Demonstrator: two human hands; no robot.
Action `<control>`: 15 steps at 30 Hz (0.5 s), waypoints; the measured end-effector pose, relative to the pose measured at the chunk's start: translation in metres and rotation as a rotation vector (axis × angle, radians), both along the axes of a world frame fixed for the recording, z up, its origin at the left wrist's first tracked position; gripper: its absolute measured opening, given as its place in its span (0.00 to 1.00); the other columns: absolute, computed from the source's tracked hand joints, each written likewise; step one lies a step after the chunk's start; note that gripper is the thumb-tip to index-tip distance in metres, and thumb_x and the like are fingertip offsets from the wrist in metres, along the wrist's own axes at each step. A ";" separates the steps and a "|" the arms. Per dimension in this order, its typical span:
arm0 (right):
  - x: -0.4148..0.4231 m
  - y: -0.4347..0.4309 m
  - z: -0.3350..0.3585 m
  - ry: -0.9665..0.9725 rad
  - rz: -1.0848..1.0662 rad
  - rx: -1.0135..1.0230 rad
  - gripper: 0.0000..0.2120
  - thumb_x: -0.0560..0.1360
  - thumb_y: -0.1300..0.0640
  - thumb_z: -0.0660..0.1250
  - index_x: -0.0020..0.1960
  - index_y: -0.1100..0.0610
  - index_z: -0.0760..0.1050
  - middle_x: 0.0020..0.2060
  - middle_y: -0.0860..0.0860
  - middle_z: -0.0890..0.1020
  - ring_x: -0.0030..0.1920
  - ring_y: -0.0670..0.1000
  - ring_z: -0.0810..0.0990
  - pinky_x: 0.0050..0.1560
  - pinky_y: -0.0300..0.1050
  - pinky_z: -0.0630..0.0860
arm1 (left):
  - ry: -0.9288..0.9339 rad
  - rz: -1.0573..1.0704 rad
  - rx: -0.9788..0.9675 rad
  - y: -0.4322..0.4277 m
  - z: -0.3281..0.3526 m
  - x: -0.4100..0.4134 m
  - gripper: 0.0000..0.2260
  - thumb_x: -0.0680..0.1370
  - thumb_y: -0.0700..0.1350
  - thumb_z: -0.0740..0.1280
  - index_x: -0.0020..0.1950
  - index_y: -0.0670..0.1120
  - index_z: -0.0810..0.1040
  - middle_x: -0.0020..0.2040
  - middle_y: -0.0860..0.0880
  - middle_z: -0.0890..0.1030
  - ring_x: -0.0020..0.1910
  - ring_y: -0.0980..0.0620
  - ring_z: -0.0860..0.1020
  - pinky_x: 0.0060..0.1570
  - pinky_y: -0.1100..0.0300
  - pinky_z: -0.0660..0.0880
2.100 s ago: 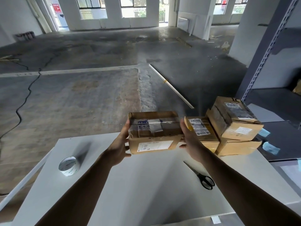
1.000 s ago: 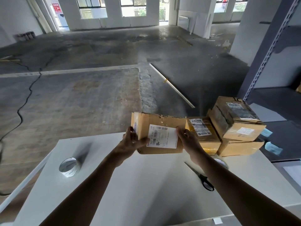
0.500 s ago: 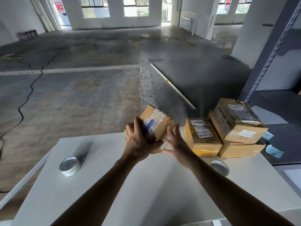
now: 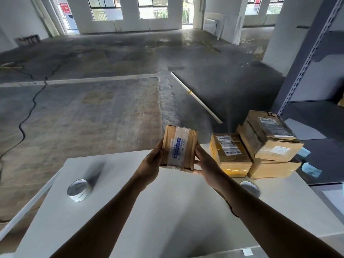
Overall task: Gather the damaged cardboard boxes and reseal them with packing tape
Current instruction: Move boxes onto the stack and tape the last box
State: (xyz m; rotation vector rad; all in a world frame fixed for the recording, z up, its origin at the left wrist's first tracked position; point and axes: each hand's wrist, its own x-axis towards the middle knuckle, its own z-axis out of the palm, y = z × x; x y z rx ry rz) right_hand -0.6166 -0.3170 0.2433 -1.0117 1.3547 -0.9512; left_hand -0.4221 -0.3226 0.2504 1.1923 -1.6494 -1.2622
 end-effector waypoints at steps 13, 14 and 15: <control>-0.002 -0.001 0.001 0.001 -0.020 0.007 0.21 0.83 0.39 0.50 0.75 0.40 0.61 0.75 0.47 0.68 0.74 0.57 0.69 0.67 0.60 0.71 | -0.218 -0.107 -0.135 0.004 0.000 0.003 0.39 0.75 0.42 0.75 0.74 0.65 0.54 0.70 0.59 0.71 0.64 0.59 0.73 0.53 0.76 0.72; -0.002 -0.001 0.000 0.000 -0.018 -0.003 0.21 0.83 0.40 0.50 0.75 0.40 0.62 0.75 0.46 0.68 0.74 0.57 0.69 0.67 0.60 0.71 | -0.199 -0.102 -0.140 0.003 -0.002 0.002 0.39 0.73 0.43 0.76 0.75 0.63 0.57 0.69 0.59 0.72 0.64 0.61 0.74 0.53 0.74 0.74; 0.000 0.000 -0.001 0.001 -0.013 -0.023 0.21 0.83 0.40 0.51 0.75 0.40 0.62 0.74 0.46 0.69 0.73 0.56 0.70 0.67 0.60 0.72 | -0.151 -0.083 -0.134 0.003 -0.002 0.000 0.37 0.72 0.44 0.77 0.74 0.59 0.61 0.67 0.59 0.74 0.62 0.62 0.75 0.51 0.71 0.76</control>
